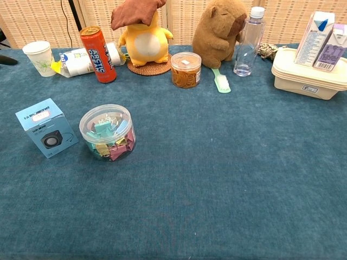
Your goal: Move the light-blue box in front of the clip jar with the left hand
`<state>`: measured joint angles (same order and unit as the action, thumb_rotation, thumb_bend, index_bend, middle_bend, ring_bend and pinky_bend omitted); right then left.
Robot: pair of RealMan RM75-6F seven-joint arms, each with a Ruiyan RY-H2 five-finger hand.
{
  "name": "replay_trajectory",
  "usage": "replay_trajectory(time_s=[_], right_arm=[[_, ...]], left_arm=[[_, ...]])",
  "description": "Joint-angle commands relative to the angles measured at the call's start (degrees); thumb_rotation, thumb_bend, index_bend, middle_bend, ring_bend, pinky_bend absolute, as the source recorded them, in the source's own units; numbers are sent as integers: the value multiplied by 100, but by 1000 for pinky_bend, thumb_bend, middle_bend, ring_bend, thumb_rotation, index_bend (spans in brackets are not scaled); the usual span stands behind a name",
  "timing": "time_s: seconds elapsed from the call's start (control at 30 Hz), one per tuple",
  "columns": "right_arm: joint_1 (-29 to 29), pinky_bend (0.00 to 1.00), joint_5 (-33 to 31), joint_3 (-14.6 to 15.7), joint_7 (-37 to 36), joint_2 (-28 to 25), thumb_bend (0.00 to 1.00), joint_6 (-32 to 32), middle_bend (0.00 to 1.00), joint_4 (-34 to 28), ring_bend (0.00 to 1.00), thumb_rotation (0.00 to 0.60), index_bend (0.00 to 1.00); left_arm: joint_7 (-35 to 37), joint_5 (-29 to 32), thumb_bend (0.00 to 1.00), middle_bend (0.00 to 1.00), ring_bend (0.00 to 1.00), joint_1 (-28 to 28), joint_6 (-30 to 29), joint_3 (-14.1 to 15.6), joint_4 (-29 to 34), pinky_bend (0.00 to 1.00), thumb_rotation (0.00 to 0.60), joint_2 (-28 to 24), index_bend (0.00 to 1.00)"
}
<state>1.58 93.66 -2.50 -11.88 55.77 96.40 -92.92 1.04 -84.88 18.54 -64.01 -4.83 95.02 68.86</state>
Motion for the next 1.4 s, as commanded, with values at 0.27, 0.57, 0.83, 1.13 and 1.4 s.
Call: replay_trajectory(time_s=[0.27,0.57,0.83,1.13,1.4], right_arm=[[-17,0,-52,-15,-75,-25,0,-57,0,11,0,600,0],[-39,0,-115,-36,-82,-30,0,-123,0,0,0,600,0],[-42,0,-121,-33,-72,-27,0,-143,0,-9,0,600,0],[-44,0,-136,-36,-83,-33,0,-158,0,-20,0,600,0],[-59,0,-139,-26,-22,-25,0,-208,0,-44,0,600,0]], left_arm=[[149,649,23,0,0,591,733,-236,-769,0,600,948,0],[463,916,23,0,0,717,943,-239,-1271,89,600,1332,0],[637,1039,118,288,320,642,584,-316,-1839,529,600,1858,363],[1211,749,122,311,353,631,474,-255,-1874,535,600,1676,414],[2388,-809,121,307,343,595,-447,126,-1595,534,600,853,395]])
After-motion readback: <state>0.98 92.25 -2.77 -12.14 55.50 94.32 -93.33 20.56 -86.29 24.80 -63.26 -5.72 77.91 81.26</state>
